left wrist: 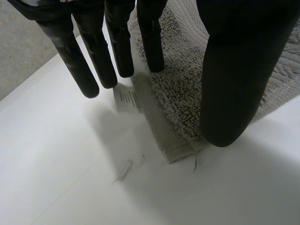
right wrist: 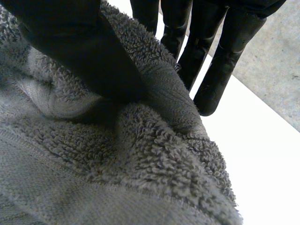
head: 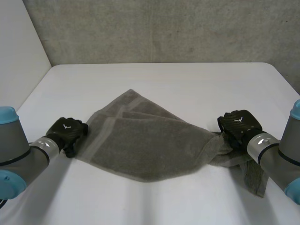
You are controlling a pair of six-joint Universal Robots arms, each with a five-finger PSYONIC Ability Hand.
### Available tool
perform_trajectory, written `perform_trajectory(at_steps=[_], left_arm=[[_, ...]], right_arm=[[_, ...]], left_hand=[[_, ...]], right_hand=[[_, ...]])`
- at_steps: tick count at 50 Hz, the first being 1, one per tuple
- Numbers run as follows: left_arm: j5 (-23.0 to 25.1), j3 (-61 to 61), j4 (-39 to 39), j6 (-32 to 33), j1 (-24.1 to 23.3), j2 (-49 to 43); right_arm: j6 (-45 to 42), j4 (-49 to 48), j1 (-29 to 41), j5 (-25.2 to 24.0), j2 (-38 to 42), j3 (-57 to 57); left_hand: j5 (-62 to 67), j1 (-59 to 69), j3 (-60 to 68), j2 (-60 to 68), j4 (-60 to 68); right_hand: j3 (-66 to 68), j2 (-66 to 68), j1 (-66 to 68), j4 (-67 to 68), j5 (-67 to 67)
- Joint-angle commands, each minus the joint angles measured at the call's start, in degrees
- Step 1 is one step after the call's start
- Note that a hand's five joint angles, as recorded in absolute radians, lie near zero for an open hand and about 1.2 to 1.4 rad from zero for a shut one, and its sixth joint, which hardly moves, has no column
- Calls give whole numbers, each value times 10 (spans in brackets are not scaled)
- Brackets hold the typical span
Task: Fold the towel.
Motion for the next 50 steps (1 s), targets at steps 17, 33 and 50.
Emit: perform_trajectory(at_steps=[17,33,50], left_arm=[[-2,10,21,-1,-17,-9],[-21,-44,-34,-24,-37,218],[-14,-26,-183,-139,-37,351]], right_arm=[[0,-1,0,0,-1,2],[-25,138,-5,-13,-71,-50],[-137,457,-19,-53,-52,-331]], left_hand=[[444,441,442,442,444],[508,505,506,506,508],[508,505,506,506,508]], right_hand=[[123,124,267,116,131],[123,124,267,116,131],[123,124,267,116,131]])
